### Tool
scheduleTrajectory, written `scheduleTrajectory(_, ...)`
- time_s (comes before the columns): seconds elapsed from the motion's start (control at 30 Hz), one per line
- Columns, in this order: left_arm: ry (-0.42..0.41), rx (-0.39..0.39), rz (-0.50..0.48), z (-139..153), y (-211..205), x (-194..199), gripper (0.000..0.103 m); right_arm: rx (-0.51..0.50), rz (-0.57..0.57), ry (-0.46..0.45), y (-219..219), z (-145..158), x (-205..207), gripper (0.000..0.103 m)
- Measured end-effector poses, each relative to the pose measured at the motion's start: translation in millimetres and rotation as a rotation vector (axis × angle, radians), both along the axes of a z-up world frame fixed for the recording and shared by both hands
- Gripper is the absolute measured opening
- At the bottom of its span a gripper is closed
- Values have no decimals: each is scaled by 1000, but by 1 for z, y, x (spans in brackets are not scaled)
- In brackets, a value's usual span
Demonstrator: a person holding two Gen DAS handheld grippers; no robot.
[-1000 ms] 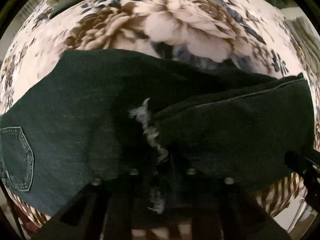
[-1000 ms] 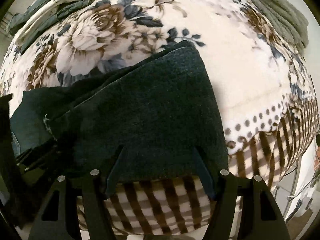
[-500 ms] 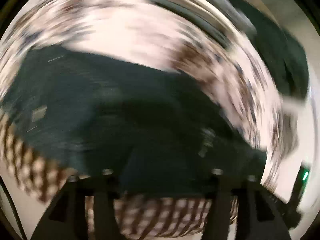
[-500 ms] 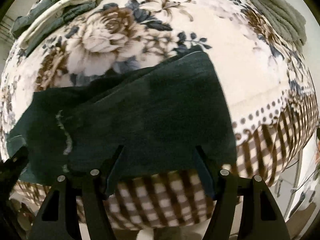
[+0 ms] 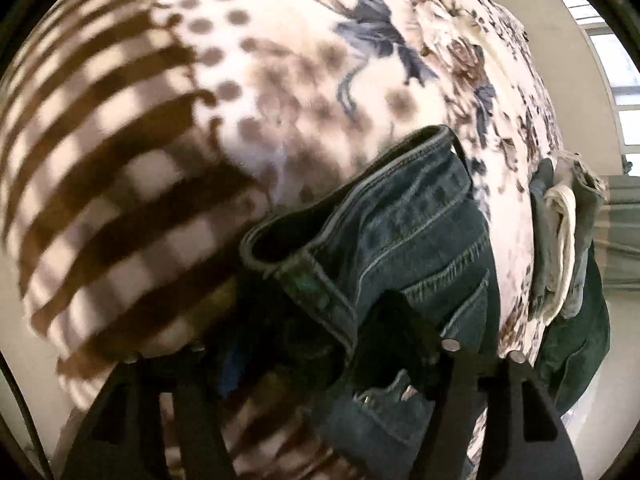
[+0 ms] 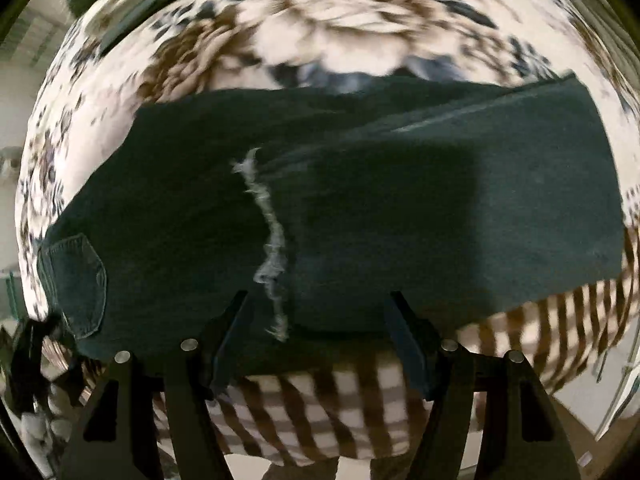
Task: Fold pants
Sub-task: 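Grasp the folded jeans at the waistband with the left tool and fold again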
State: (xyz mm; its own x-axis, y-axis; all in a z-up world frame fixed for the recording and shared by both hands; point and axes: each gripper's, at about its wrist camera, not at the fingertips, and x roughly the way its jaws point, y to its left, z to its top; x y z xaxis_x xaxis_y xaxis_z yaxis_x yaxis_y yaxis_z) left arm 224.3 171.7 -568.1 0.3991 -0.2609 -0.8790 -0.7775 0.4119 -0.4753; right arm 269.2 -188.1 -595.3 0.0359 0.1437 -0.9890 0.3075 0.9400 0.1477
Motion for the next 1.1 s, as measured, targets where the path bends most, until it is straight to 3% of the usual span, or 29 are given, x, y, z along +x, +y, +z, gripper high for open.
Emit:
scheduleTrajectory(0.1,-9,-2,16,-1,-1,7,72,-6,32,-10,10,-2,4,70)
scheduleTrajectory(0.17,-20,6,36,-1,3,7,68,-11,52,-11,15,-4,7,70)
scheduleTrajectory(0.2,-29,30,37,2,3,9,63,-14,57,-12,17,-5,8,70)
scheduleTrajectory(0.27,-47,65,11,7,2,14,37,-16,66,-11,18,-7,10,70)
scheduleTrajectory(0.4,-107,196,-93,38,-17,25,28,-11,64,-15,17,-8,17,70)
scheduleTrajectory(0.57,-270,317,-256,110,-69,29,26,4,49,-27,-6,0,14,70)
scheduleTrajectory(0.7,-368,320,-442,143,-142,40,25,17,22,-42,-30,12,7,70)
scheduleTrajectory(0.8,-384,286,-604,134,-211,54,25,21,-16,-50,-55,20,2,70)
scheduleTrajectory(0.93,-304,313,-822,82,-292,74,25,33,-89,-43,-99,25,-5,70)
scheduleTrajectory(1.03,-207,343,-923,39,-319,82,25,62,-110,-32,-123,21,-5,70)
scheduleTrajectory(1.1,-183,374,-962,31,-324,86,27,95,-112,-30,-135,19,-4,70)
